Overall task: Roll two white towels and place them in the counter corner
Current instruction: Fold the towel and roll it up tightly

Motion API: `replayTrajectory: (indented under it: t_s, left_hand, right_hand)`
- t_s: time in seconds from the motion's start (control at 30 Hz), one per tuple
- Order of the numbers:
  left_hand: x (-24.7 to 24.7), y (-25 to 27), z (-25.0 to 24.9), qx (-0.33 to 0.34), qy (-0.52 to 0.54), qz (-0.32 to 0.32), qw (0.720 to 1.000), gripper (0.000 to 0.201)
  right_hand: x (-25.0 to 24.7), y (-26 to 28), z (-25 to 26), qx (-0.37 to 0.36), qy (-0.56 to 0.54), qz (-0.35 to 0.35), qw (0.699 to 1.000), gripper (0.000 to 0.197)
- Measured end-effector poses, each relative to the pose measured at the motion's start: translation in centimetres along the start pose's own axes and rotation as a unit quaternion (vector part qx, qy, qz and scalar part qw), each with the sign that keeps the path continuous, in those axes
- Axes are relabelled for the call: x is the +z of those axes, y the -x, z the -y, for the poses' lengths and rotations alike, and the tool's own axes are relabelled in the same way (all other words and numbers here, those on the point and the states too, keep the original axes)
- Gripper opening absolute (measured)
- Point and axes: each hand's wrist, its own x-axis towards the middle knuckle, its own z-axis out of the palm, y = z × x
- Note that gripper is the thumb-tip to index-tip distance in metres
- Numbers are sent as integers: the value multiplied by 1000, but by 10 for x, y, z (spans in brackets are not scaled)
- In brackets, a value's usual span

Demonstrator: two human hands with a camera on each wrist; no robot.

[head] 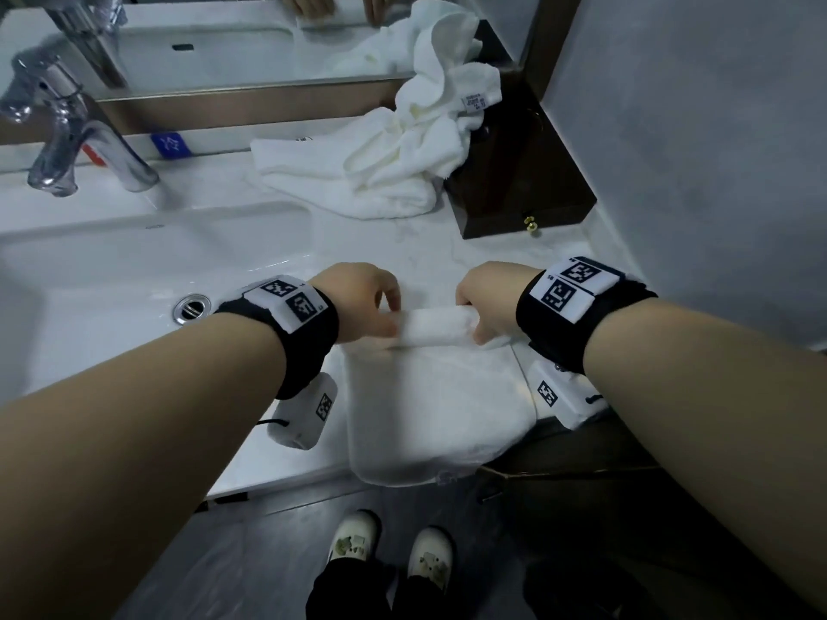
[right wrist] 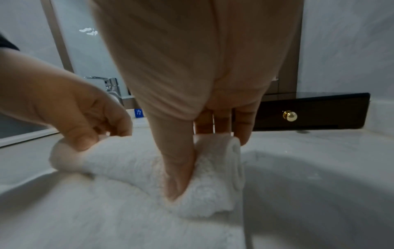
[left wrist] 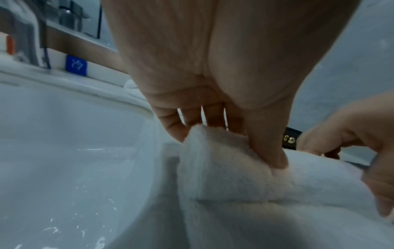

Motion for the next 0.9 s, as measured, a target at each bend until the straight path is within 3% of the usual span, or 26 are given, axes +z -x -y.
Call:
replayTrajectory:
  t_s: [0.3,0.5,0.7,0.9]
  left_hand:
    - [6,-1,10,-21,47,62,997,32]
    - [12,-11,-13,-7,-155,105,982,35]
    - [22,-15,-20,10,-295,-2,956,28]
    - [30,-20,-15,38,-358,-70,930,35]
  right_hand:
    - [0,-10,-11,-25,-23,-22,999,27]
    - [6,-25,-22,-41,3,-101,994,15]
    - [25,-33,-37,-33,-49,-230,971,22]
    - [35,-26,-50,-40,-153,-242,957,21]
